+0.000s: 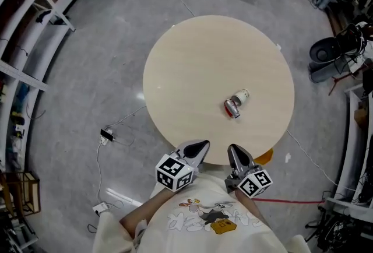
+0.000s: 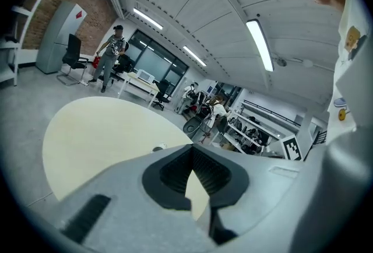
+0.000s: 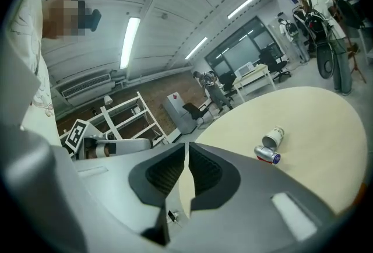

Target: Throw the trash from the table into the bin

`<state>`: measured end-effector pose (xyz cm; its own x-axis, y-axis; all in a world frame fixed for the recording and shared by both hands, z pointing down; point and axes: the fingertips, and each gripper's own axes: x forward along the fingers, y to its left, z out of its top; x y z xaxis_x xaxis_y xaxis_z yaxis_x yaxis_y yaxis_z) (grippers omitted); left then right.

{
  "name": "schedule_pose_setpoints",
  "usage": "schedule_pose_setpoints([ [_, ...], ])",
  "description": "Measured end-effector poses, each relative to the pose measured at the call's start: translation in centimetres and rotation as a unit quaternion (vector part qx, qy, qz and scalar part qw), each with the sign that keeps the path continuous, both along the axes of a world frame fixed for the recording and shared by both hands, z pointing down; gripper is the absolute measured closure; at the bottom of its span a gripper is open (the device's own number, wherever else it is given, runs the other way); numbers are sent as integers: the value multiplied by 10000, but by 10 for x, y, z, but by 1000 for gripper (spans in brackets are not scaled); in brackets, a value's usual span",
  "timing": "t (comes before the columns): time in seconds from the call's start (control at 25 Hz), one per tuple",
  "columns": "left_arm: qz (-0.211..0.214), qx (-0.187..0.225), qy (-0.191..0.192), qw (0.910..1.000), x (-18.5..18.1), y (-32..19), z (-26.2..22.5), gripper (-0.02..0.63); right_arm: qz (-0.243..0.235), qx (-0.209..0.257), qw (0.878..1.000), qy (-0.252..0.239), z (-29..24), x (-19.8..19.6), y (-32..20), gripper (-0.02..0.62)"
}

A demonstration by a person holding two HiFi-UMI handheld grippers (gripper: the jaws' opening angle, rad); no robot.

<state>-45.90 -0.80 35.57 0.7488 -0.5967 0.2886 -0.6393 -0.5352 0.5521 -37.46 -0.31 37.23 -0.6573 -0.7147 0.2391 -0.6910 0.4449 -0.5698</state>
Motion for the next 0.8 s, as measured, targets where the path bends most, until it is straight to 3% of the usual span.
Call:
schedule_pose_setpoints([
  [0.4, -383, 181, -322, 9986, 35, -21, -6, 600, -316, -60, 9994, 139, 33, 53, -39, 566],
  [0.8, -809, 181, -541, 9951, 41, -37, -17, 600, -812, 33, 9928, 878, 73, 72, -89, 502],
])
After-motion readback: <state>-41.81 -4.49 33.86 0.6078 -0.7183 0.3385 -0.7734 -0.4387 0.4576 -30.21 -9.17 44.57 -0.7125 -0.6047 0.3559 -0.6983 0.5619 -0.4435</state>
